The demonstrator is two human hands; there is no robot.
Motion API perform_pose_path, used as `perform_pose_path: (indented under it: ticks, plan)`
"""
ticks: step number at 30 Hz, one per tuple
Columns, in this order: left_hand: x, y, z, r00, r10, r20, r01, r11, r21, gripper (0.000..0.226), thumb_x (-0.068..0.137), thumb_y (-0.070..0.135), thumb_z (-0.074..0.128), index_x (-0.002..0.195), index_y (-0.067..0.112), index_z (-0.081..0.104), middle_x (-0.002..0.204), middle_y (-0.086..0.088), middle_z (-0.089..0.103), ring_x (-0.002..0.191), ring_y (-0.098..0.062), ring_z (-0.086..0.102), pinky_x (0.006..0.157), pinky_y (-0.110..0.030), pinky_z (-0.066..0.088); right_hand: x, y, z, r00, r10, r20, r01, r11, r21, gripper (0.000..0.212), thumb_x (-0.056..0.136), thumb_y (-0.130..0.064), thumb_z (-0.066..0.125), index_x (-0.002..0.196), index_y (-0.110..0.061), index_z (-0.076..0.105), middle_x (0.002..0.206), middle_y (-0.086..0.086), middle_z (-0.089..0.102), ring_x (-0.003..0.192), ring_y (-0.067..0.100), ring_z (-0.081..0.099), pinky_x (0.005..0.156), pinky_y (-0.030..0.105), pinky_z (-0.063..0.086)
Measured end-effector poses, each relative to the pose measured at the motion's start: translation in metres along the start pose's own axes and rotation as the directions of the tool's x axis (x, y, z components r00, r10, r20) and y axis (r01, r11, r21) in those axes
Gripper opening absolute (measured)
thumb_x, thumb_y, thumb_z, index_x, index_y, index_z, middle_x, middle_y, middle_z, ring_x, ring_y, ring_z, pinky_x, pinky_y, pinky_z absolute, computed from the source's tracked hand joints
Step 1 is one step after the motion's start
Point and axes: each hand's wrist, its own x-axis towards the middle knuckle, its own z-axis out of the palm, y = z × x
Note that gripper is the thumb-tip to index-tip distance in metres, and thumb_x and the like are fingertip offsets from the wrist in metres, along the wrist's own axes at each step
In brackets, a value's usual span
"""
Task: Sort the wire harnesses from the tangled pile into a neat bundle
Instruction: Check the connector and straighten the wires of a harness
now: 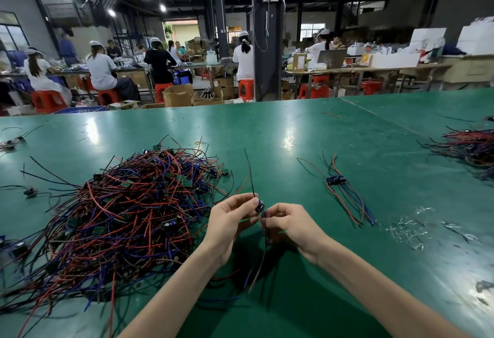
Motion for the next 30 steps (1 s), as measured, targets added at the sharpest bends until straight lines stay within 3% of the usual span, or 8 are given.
perform_pose_path:
  ticks: [8, 12, 15, 19, 24, 27, 30]
  plan:
    - [0.0, 0.0037, 0.0, 0.999, 0.007, -0.032, -0.007, 1.0, 0.005, 0.016, 0.092, 0.002, 0.053, 0.089, 0.004, 0.069, 0.084, -0.012, 0.074, 0.071, -0.019, 0.069, 0.066, -0.025, 0.058, -0.0049, -0.0055, 0.0001, 0.991, -0.032, 0.131, 0.041, 0.997, -0.071, 0.009, 0.084, 0.007, 0.062, 0.083, -0.001, 0.058, 0.061, 0.008, 0.065, 0.046, 0.012, 0.058, 0.046, 0.021, 0.048]
    - [-0.0007, 0.0053, 0.0044, 0.999, 0.023, -0.027, -0.023, 1.0, 0.016, 0.012, 0.09, 0.003, 0.057, 0.093, 0.003, 0.069, 0.089, -0.012, 0.073, 0.08, -0.023, 0.065, 0.081, -0.034, 0.056, -0.0046, -0.004, 0.0018, 0.995, -0.06, 0.078, 0.067, 0.994, -0.09, 0.011, 0.088, 0.002, 0.059, 0.083, -0.005, 0.067, 0.062, 0.006, 0.063, 0.05, 0.011, 0.057, 0.047, 0.019, 0.047]
    - [-0.0019, 0.0053, 0.0056, 0.999, 0.051, -0.012, -0.05, 0.997, 0.06, 0.012, 0.085, 0.0, 0.063, 0.096, 0.001, 0.068, 0.087, -0.011, 0.072, 0.08, -0.022, 0.063, 0.08, -0.03, 0.055, -0.0043, -0.0034, 0.0019, 0.995, -0.063, 0.08, 0.068, 0.996, -0.063, 0.01, 0.088, 0.0, 0.06, 0.086, -0.004, 0.069, 0.065, 0.006, 0.063, 0.055, 0.009, 0.059, 0.048, 0.019, 0.047]
    - [-0.0005, 0.0036, 0.003, 1.0, 0.022, -0.019, -0.02, 0.997, 0.074, 0.015, 0.09, -0.002, 0.055, 0.102, -0.002, 0.065, 0.092, -0.015, 0.071, 0.085, -0.026, 0.064, 0.085, -0.038, 0.054, -0.0036, -0.002, 0.0012, 0.99, -0.065, 0.122, 0.078, 0.991, -0.113, 0.012, 0.089, 0.003, 0.058, 0.094, 0.001, 0.068, 0.062, 0.001, 0.063, 0.052, 0.005, 0.057, 0.052, 0.016, 0.046]
    - [-0.0006, 0.0035, 0.0022, 1.0, 0.019, -0.002, -0.019, 0.997, 0.078, 0.02, 0.093, -0.004, 0.05, 0.09, 0.005, 0.068, 0.088, -0.012, 0.071, 0.08, -0.022, 0.065, 0.073, -0.028, 0.056, -0.0044, -0.0031, -0.0007, 0.975, -0.026, 0.221, 0.069, 0.98, -0.187, 0.019, 0.091, 0.004, 0.054, 0.106, 0.008, 0.066, 0.061, -0.004, 0.061, 0.051, 0.0, 0.054, 0.057, 0.012, 0.045]
    - [-0.0003, 0.0045, 0.0019, 0.999, 0.037, -0.025, -0.035, 0.996, 0.087, 0.02, 0.093, -0.003, 0.05, 0.09, 0.007, 0.067, 0.086, -0.009, 0.072, 0.078, -0.02, 0.063, 0.08, -0.033, 0.053, -0.0053, -0.0047, -0.0021, 0.967, 0.009, 0.254, 0.042, 0.98, -0.192, 0.019, 0.09, 0.002, 0.056, 0.106, 0.003, 0.067, 0.06, -0.008, 0.064, 0.053, -0.001, 0.056, 0.057, 0.012, 0.045]
    - [0.002, 0.0084, -0.0013, 0.996, 0.061, -0.062, -0.056, 0.996, 0.073, 0.019, 0.093, -0.004, 0.05, 0.094, 0.006, 0.066, 0.088, -0.01, 0.071, 0.079, -0.017, 0.061, 0.085, -0.034, 0.05, -0.0065, -0.0061, -0.002, 0.959, 0.059, 0.276, -0.002, 0.979, -0.202, 0.019, 0.089, 0.001, 0.058, 0.105, 0.007, 0.067, 0.065, 0.0, 0.067, 0.054, 0.004, 0.06, 0.055, 0.015, 0.049]
